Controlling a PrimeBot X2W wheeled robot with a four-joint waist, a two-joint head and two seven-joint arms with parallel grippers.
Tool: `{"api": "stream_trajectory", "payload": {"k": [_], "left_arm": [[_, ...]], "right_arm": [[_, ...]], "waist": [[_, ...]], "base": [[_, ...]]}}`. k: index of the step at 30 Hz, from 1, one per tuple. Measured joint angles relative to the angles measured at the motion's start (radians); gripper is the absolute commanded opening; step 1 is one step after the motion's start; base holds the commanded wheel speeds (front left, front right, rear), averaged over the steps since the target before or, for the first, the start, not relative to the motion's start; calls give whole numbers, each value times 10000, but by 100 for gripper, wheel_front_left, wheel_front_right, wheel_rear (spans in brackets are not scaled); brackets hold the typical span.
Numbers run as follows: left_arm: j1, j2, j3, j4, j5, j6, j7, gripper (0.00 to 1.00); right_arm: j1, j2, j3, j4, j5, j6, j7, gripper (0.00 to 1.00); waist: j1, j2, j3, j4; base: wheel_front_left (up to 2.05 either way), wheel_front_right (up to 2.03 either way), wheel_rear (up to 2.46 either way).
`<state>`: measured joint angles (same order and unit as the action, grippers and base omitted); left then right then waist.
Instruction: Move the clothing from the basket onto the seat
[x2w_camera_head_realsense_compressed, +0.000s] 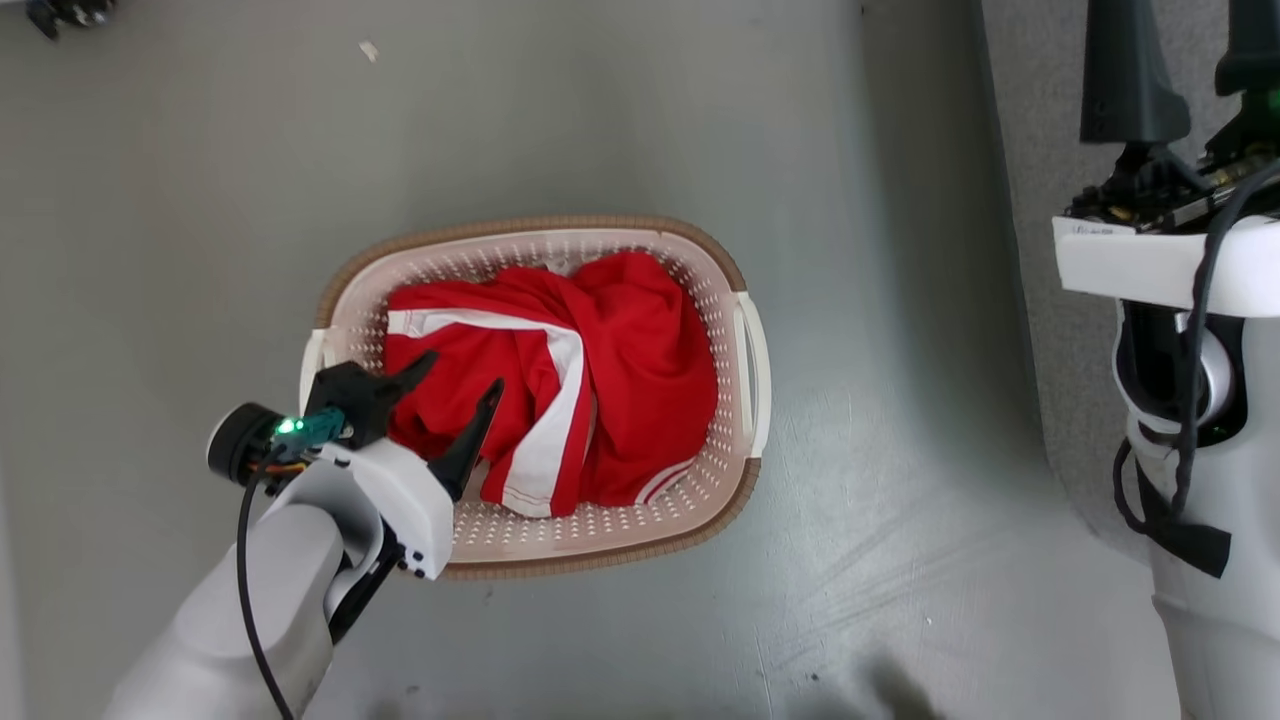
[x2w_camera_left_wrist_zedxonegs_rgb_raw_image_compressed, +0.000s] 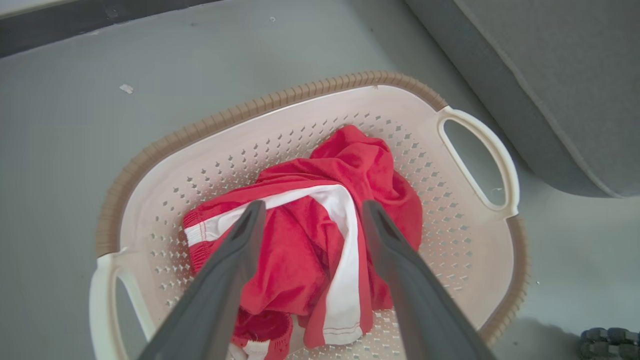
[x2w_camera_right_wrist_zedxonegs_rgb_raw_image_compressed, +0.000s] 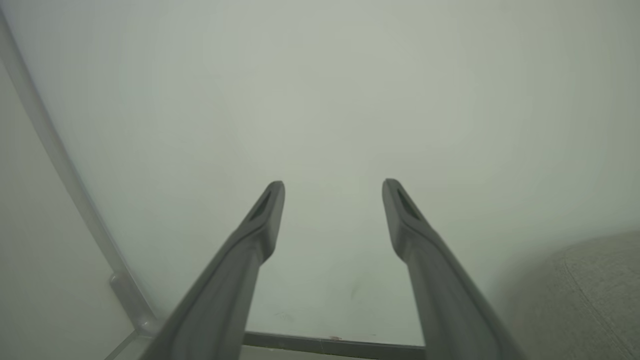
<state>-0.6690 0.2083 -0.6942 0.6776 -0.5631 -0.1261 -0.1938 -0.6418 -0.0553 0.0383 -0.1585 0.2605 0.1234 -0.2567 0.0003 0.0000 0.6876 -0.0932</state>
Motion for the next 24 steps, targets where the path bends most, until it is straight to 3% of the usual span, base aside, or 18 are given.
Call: {"api": "stream_trajectory", "payload": {"k": [24], "left_arm": [[-1662,-311,-606,1124,-278,0,617,100]], "right_arm": [[-1563,-36,165,-855,153,0,-2,100]], "waist": [[0,0,1944,-453]], "base": [[0,0,0]]}}
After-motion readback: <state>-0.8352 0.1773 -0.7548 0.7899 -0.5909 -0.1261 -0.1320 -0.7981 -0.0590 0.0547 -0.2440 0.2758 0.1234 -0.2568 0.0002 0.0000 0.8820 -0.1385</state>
